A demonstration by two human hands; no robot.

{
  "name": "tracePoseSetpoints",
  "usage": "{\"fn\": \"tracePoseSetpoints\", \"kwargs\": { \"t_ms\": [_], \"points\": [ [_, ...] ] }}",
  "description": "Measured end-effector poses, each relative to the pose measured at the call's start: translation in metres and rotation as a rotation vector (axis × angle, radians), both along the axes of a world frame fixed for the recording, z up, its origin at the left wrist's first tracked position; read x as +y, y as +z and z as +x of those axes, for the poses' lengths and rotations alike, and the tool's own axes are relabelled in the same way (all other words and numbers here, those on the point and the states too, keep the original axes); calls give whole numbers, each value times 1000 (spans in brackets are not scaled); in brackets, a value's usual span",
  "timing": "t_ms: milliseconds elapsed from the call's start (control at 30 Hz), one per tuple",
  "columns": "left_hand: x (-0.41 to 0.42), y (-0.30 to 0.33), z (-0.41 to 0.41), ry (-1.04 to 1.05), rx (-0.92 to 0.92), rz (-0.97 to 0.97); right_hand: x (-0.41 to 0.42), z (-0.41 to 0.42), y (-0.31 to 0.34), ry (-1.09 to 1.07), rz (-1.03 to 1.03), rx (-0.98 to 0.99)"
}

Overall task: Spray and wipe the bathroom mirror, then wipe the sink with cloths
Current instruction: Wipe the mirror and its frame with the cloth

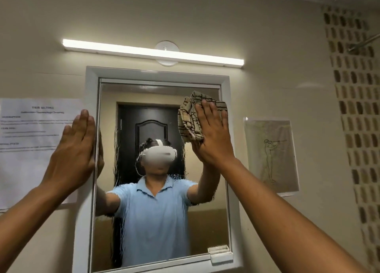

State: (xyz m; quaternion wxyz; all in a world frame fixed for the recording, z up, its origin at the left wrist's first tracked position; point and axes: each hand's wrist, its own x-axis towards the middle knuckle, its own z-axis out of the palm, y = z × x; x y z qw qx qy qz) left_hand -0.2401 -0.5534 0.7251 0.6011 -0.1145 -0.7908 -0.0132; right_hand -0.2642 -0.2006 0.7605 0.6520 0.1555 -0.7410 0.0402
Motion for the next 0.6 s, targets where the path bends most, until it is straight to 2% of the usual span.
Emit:
{"fn": "tracePoseSetpoints", "kwargs": {
  "t_ms": [267, 600],
  "points": [
    [3, -7, 8, -19, -7, -12, -9, 0, -59, -38, -115, -32],
    [4, -8, 17, -18, -62, -6, -68, 6, 4, -17, -174, -33]
  ]
}}
